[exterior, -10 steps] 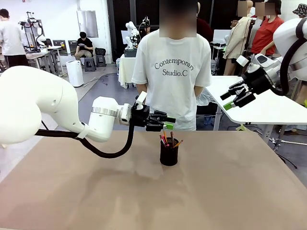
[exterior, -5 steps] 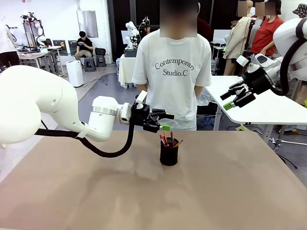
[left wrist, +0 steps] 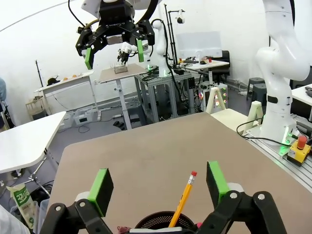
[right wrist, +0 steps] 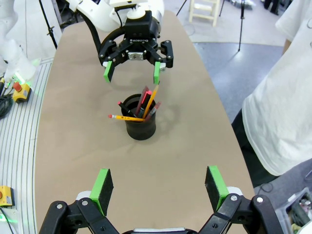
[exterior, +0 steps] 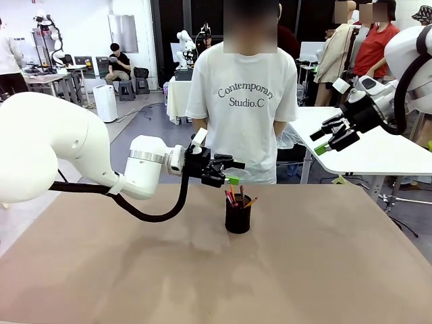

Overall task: Place the pens into the pen holder.
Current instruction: Pick up a writing instrument from the table and place it into the Pen holder.

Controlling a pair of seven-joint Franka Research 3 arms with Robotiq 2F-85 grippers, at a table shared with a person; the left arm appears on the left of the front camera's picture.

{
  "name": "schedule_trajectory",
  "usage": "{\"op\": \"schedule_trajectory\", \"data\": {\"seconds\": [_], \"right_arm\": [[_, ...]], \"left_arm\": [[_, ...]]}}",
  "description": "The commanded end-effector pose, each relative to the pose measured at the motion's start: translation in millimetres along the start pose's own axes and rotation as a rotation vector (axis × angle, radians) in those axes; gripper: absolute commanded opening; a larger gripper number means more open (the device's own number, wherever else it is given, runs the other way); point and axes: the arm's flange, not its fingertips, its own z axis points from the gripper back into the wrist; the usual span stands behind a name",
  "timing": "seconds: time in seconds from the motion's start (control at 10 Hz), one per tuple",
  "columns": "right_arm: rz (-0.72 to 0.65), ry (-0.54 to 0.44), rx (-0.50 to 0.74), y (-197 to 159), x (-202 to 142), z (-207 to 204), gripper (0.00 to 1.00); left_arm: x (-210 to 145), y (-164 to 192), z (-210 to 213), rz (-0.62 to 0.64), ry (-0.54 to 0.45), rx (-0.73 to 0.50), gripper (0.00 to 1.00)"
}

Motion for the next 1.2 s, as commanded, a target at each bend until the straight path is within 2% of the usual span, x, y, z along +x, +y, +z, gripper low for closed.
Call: {"op": "schedule_trajectory", "data": {"seconds": [0.0,0.2,0.6,1.1], "right_arm": [[0.004,0.0,-0.003,0.1,1.9,1.4,1.0],[0.004,0.0,-0.003,0.1,1.9,1.4,1.0],[0.004,0.0,-0.003,0.1,1.9,1.4,1.0],[0.004,0.0,-0.003,0.1,1.9,1.4,1.0]], "left_arm": [[3.4,0.4,0.3,-0.011,-0.009,0.002,1.0],[6.7,-10.4,12.7,0.008,0.023,0.007,1.0],[58.4,-57.1,38.8,0.129,0.199,0.035,1.0],[122.9,-94.9,77.2,0.289,0.426,0.167,1.0]]}}
